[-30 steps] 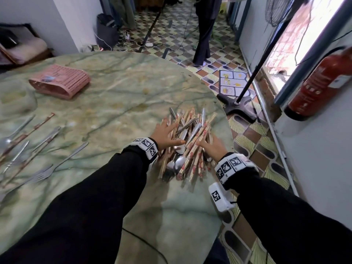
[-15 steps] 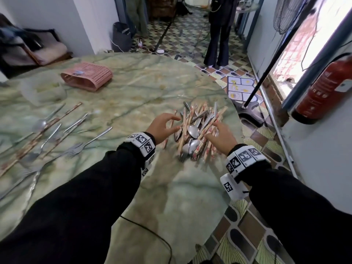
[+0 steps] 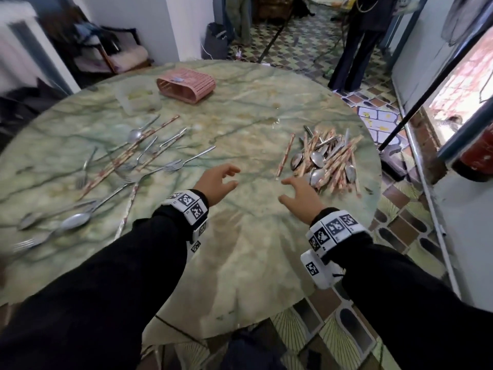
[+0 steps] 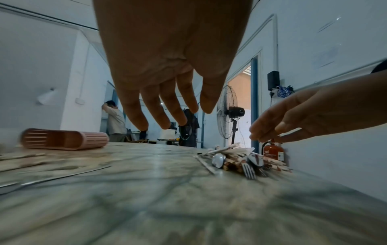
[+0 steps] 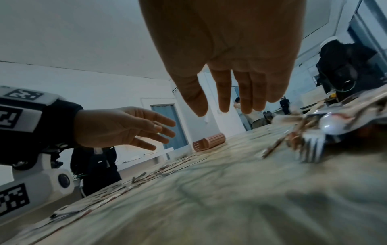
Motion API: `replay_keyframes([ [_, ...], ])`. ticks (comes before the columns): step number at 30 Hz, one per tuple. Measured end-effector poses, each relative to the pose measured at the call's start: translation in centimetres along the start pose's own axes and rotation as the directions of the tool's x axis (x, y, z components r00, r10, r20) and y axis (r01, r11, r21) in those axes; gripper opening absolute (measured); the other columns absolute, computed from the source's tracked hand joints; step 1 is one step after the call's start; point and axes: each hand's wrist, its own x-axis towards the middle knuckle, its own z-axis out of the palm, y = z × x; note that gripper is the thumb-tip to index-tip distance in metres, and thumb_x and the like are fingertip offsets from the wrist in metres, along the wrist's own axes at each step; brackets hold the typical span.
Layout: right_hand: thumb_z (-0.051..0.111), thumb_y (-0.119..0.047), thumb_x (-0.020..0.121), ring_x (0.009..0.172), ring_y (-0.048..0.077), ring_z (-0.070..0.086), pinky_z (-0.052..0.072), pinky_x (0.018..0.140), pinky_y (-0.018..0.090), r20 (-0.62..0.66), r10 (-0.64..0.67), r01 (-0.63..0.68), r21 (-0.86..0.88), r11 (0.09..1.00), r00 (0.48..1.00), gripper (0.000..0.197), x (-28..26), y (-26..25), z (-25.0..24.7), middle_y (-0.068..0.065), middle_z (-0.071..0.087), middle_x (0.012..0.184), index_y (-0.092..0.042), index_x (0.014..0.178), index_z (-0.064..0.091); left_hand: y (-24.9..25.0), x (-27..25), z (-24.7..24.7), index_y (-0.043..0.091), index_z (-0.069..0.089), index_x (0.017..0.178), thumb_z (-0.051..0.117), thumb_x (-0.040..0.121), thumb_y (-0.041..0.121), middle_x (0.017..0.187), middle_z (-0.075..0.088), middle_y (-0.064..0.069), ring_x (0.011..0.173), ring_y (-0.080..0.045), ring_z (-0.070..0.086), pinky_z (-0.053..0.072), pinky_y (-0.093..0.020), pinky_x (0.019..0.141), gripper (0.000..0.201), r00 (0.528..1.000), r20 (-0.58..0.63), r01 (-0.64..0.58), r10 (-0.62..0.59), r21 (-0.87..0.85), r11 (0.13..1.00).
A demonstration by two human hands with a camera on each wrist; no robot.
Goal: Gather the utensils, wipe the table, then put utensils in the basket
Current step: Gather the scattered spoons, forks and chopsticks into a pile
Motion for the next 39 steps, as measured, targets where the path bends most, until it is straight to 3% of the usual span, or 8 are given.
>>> replay_keyframes([
  [3,0.056,-0.013,0.088,0.129,0.023,0.040,0.025,0.104,0.025,0.047,-0.050,0.051,-0.034,0.998,0.998,0.044,-0.3,-2.7,2.5,0.011,0.046,0.137,-0.005,0.130,0.048,-2.9,-1.8,-2.5,0.008,0.061,0.115,0.061,0.085,0.009,0.115,0.063,-0.010,0.110,-0.025,0.056,0.040,-0.025,0.090,0.030,0.998,-0.029,0.048,-0.047,0.018,0.999],
  [13,0.056,-0.014,0.089,0.128,0.023,0.042,0.027,0.100,0.023,0.216,-0.097,0.119,-0.088,0.989,0.972,0.046,4.3,-14.0,11.9,0.010,0.044,0.139,-0.010,0.134,0.045,-14.5,-4.6,-12.2,0.010,0.061,0.117,0.060,0.086,0.012,0.122,0.060,-0.010,0.115,-0.024,0.054,0.037,-0.027,0.097,0.031,0.979,0.004,0.201,-0.204,0.151,0.968],
  [17,0.056,-0.013,0.088,0.128,0.024,0.042,0.028,0.102,0.025,0.219,-0.062,0.092,-0.130,0.987,0.974,0.048,7.7,-17.7,15.8,0.011,0.043,0.141,-0.011,0.135,0.045,-19.0,-4.5,-15.6,0.006,0.061,0.117,0.059,0.087,0.012,0.123,0.060,-0.009,0.116,-0.023,0.055,0.036,-0.020,0.093,0.031,0.976,-0.001,0.214,-0.217,0.166,0.963],
  [27,0.046,-0.011,0.092,0.127,0.034,0.040,0.034,0.105,0.038,0.078,0.146,-0.117,-0.298,0.947,0.986,0.044,14.2,-19.4,20.5,0.019,0.041,0.137,-0.009,0.136,0.042,-23.3,-0.9,-17.4,0.006,0.055,0.121,0.054,0.090,0.033,0.125,0.058,-0.013,0.115,-0.029,0.053,0.041,-0.035,0.097,0.041,0.905,0.016,0.413,-0.426,0.219,0.884],
  [31,0.047,-0.007,0.090,0.120,0.038,0.043,0.040,0.099,0.045,0.013,0.044,-0.035,-0.401,0.915,0.999,0.036,16.5,-18.9,20.2,0.019,0.043,0.131,-0.004,0.126,0.048,-23.8,0.7,-16.9,-0.005,0.063,0.098,0.050,0.090,0.037,0.106,0.065,-0.024,0.098,-0.036,0.060,0.045,-0.036,0.082,0.046,0.868,0.025,0.475,-0.496,0.249,0.844],
  [35,0.051,-0.008,0.087,0.121,0.036,0.040,0.038,0.096,0.045,0.136,0.013,0.059,-0.509,0.859,0.991,0.036,18.5,-18.4,19.2,0.015,0.041,0.132,-0.005,0.123,0.049,-24.1,1.6,-16.5,-0.003,0.062,0.073,0.054,0.086,0.045,0.084,0.061,-0.030,0.078,-0.037,0.061,0.044,-0.036,0.069,0.050,0.852,0.039,0.506,-0.522,0.189,0.841],
  [37,0.048,-0.009,0.089,0.119,0.035,0.044,0.039,0.095,0.046,0.180,0.017,0.086,-0.550,0.831,0.984,0.031,19.3,-18.4,18.8,0.015,0.045,0.127,-0.006,0.119,0.054,-24.4,2.1,-16.3,0.010,0.046,0.051,0.058,0.082,0.048,0.060,0.050,-0.015,0.056,-0.027,0.048,0.032,-0.029,0.054,0.050,0.844,0.032,0.522,-0.535,0.183,0.833],
  [39,0.046,-0.008,0.091,0.114,0.035,0.050,0.041,0.094,0.044,0.190,0.016,0.103,-0.601,0.792,0.982,0.028,19.8,-18.6,18.7,0.015,0.050,0.121,-0.006,0.116,0.058,-24.5,2.5,-16.0,0.012,0.039,0.049,0.062,0.080,0.043,0.050,0.041,-0.004,0.052,-0.023,0.042,0.025,-0.027,0.047,0.049,0.843,0.024,0.526,-0.538,0.177,0.832],
])
